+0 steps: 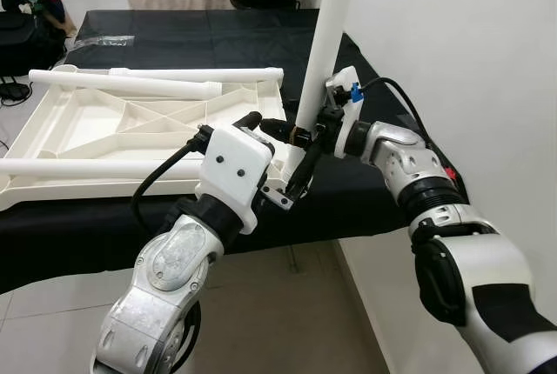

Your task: Building children table

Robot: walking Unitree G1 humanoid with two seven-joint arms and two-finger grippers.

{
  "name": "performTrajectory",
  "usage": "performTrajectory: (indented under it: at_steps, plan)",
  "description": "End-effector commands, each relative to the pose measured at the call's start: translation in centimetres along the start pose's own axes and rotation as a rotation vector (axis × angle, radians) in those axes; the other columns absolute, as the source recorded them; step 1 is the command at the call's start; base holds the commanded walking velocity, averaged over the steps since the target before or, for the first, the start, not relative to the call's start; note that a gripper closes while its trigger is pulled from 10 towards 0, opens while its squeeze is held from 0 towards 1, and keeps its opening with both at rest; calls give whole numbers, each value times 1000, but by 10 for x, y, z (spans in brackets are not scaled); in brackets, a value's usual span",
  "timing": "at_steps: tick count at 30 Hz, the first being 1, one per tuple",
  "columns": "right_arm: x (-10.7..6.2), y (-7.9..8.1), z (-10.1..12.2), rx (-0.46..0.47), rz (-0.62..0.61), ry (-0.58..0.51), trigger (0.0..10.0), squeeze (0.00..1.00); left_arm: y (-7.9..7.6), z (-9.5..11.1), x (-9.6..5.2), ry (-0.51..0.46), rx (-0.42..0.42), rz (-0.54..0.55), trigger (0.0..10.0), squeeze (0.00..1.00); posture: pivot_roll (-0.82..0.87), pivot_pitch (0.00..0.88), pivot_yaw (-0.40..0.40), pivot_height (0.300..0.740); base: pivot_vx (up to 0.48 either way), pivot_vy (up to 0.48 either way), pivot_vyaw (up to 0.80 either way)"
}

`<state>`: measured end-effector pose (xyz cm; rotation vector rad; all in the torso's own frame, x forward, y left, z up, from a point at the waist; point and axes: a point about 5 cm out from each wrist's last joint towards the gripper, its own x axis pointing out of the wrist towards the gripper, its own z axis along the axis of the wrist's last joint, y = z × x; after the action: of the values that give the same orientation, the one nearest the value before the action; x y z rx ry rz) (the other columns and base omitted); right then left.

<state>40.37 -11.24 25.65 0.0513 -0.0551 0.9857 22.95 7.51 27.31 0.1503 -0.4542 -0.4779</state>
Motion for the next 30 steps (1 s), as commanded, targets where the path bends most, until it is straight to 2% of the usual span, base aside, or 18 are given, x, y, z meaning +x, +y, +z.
performTrajectory:
  at_steps: [1, 5, 8, 13, 15, 16, 18, 19, 21, 22, 24, 25, 26, 27, 28, 30]
  plan:
    - [9, 3, 7, -21, -22, -22, 0, 0, -2, -2, -1, 14, 4, 0, 10000, 0, 59, 152, -117, 740, 0, 0, 0]
    - [11, 3, 8, -29, -48, -32, 0, 0, -3, -3, -2, 15, 5, 0, 10000, 0, 60, 149, -117, 740, 0, 0, 0]
    - [9, -2, 9, -48, -140, -44, 0, 0, -2, -3, -2, 14, 9, -2, 10000, 0, 62, 135, -116, 740, 0, 0, 0]
    - [10, -4, 5, -44, -225, -50, 0, 0, -1, -3, -1, 11, 18, -3, 10000, 0, 65, 131, -113, 740, 0, 0, 0]
    - [10, -7, -1, -57, -325, -42, 0, 0, 0, -3, -1, 9, 23, -4, 10000, 0, 68, 126, -113, 740, 0, 0, 0]
    - [9, -10, -7, -55, -435, -17, 0, 0, 0, -2, -1, 9, 24, -4, 10000, 0, 70, 127, -111, 740, 0, 0, 0]
    - [9, -10, -7, -55, -435, -17, 0, 0, 0, -2, -1, 9, 24, -4, 10000, 0, 70, 127, -111, 740, 0, 0, 0]
    - [5, -17, -13, -49, -611, 16, 0, 0, 0, -2, -1, 8, 26, -5, 10000, 0, 70, 126, -110, 740, 0, 0, 0]
    - [5, -17, -13, -49, -611, 16, 0, 0, 0, -2, -1, 8, 26, -5, 10000, 0, 70, 126, -110, 740, 0, 0, 0]
    - [-1, -22, -18, -46, -804, 34, 0, 0, 1, -2, 0, 7, 29, -6, 10000, 0, 68, 129, -107, 740, 0, 0, 0]
    - [-1, -22, -18, -46, -804, 34, 0, 0, 1, -2, 0, 7, 29, -6, 10000, 0, 68, 129, -107, 740, 0, 0, 0]
    - [-4, -23, -17, -51, -978, -4, 0, 0, 0, -1, 0, 6, 30, -6, 10000, 0, 73, 131, -107, 740, 0, 0, 0]
    - [-4, -23, -17, -51, -978, -4, 0, 0, 0, -1, 0, 6, 30, -6, 10000, 0, 73, 131, -107, 740, 0, 0, 0]
    - [0, -16, -15, -32, -1083, -54, 0, 0, -1, -1, 0, 4, 28, -6, 10000, 0, 73, 129, -105, 740, 0, 0, 0]
    - [7, -8, -13, -19, -1130, -92, 0, 0, -2, 0, 1, 2, 24, -6, 10000, 0, 72, 131, -108, 740, 0, 0, 0]
    - [13, -2, -12, -12, -1143, -110, 0, 0, -3, 0, 1, 1, 22, -7, 10000, 0, 72, 131, -108, 740, 0, 0, 0]
